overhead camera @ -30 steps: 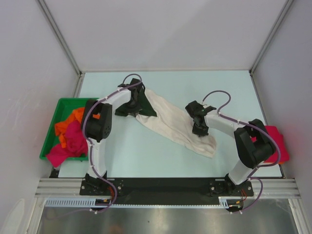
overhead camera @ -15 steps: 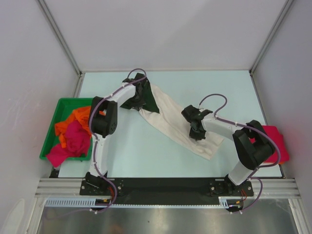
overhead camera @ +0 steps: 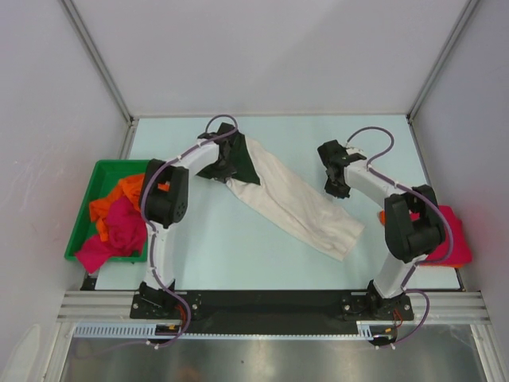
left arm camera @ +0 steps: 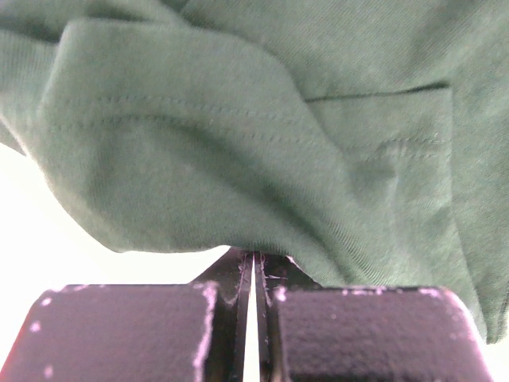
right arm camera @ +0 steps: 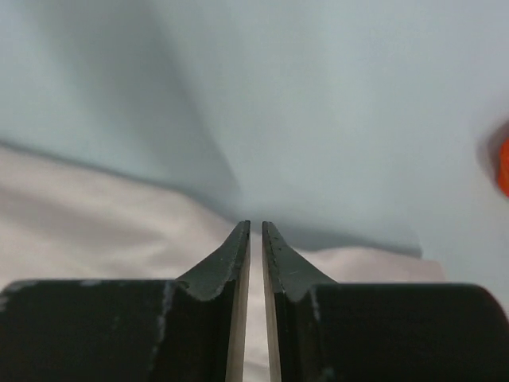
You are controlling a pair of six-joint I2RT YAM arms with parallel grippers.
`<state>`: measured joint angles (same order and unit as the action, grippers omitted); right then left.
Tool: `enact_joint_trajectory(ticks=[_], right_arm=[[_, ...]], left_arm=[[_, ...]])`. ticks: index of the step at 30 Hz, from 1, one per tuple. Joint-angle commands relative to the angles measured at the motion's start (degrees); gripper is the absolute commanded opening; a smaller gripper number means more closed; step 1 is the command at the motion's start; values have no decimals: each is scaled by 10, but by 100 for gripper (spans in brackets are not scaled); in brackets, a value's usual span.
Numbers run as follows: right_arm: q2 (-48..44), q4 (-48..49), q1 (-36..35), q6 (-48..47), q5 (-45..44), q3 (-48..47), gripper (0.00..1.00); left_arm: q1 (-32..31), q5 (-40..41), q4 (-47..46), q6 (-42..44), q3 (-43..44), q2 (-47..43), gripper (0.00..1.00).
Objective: Fold and stack the t-shirts
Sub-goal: Rotate the tshirt 90 degrees
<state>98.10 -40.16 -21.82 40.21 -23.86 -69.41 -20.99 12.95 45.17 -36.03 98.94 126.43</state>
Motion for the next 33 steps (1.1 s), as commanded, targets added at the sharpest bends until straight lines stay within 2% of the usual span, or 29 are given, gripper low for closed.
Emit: enact_joint_trajectory(ticks=[1,6,13,20,26,33], right_arm=[[55,10,27,-31,-11,-20,16],[79,20,28,-31,1,-11,12],[80,14,1,-15,30,29,11],[82,-4,-90,8,79,71,10],[70,9,-160,47,129,121,10],[61,47,-206,72,183,156,8]], left_arm=[[-3,-4,5,-7,-48,-29,0],[-3,-2,-8,1,-72,-51,0],[0,10,4,19,-34,-33,0],[6,-2,65,35,118,69,0],[6,-17,79,40,187,108,0],[4,-34,98,62,277,148,0]])
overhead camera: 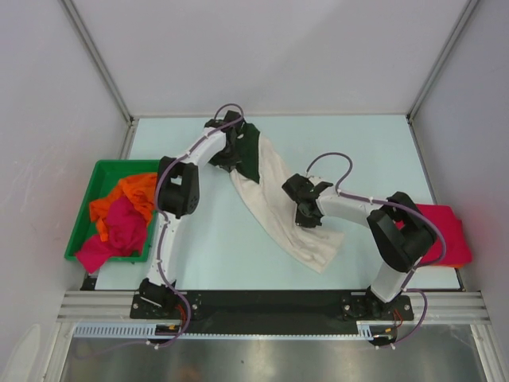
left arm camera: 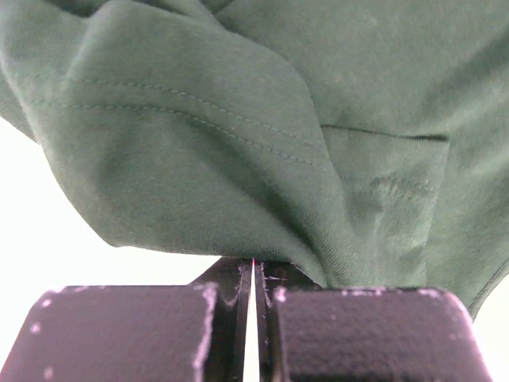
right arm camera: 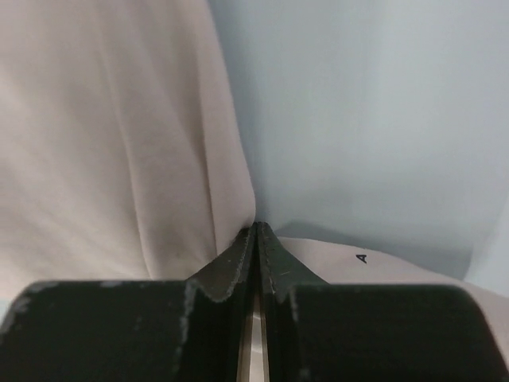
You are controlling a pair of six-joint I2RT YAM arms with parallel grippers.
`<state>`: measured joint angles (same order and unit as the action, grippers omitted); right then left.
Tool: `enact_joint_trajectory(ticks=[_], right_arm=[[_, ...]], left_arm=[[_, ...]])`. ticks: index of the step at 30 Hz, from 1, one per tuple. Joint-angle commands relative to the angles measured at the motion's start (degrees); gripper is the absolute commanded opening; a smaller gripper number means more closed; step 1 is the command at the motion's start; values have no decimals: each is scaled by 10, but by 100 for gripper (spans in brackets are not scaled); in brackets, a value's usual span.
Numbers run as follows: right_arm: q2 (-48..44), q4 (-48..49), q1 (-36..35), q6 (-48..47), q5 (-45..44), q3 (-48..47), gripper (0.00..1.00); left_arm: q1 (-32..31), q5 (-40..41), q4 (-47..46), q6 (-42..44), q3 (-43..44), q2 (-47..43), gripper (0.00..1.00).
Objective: Fold and stack the t-shirts
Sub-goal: Rotate the tshirt 90 degrees
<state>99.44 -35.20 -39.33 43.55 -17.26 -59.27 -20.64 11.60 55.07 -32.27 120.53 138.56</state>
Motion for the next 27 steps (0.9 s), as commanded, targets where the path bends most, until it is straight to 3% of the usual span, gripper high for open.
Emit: enact_joint_trajectory(ticks=[1,12,17,20,23,26,27], right_arm=[[47,8,-38,45,122,55,8],[91,52,-155,53,185,-7,8],[110,58,-174,50,194,-37,8],[101,41,-168,44,156,-45,8],[57,18,-138,36,91,-54,13],[11,-18,-84,2,34,-101,23],[4,-37,-69,-7,22,-121,32]], left_arm=[[0,-28,3,36,86,32,0],[-17,-88,-3,74,146,65,0],[-30,-103,-14,85,156,69,0],[-30,-98,-14,82,161,62,0],[-30,-59,-21,71,127,14,0],[-26,-31,-29,69,97,-52,7],[-23,-29,-29,66,90,-69,9]])
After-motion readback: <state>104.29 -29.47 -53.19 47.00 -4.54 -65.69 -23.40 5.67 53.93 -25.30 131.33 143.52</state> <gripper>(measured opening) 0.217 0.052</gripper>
